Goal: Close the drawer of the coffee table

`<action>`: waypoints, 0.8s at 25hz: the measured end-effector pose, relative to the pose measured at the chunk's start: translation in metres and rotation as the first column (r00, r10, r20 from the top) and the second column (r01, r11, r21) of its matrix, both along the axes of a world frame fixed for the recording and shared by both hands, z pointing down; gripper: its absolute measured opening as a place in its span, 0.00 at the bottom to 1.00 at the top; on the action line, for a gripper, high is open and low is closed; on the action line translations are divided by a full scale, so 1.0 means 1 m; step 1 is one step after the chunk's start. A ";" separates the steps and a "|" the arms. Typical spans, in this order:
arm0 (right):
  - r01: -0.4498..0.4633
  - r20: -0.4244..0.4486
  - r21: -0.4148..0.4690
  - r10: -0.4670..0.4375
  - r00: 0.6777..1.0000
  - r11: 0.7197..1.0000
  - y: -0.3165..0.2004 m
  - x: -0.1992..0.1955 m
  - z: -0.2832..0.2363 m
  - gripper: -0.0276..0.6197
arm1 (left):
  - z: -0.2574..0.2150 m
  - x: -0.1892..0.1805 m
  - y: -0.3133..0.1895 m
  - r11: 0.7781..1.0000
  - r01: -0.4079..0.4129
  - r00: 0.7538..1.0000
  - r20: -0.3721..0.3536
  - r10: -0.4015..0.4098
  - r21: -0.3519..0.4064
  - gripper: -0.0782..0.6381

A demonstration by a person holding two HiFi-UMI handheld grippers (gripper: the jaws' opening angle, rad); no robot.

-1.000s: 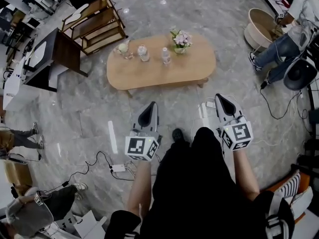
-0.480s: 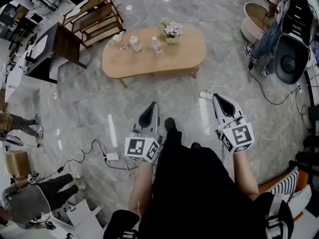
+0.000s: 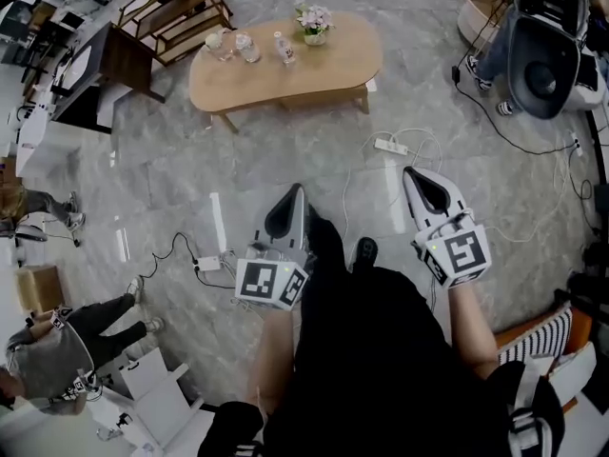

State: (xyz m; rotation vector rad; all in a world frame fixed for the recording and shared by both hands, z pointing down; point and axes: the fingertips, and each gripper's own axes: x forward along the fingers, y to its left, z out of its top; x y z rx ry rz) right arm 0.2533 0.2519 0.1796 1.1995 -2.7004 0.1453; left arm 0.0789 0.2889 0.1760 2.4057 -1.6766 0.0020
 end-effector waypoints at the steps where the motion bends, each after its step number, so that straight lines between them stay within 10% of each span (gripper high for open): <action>1: 0.006 0.001 -0.004 -0.006 1.000 1.000 0.003 0.000 0.002 0.06 | 0.001 0.002 0.004 1.000 0.002 1.000 0.004 -0.002 -0.002 0.13; 20: 0.023 0.011 0.000 -0.023 1.000 1.000 0.041 -0.023 0.007 0.06 | -0.003 -0.007 0.042 1.000 -0.001 1.000 0.023 0.001 0.017 0.13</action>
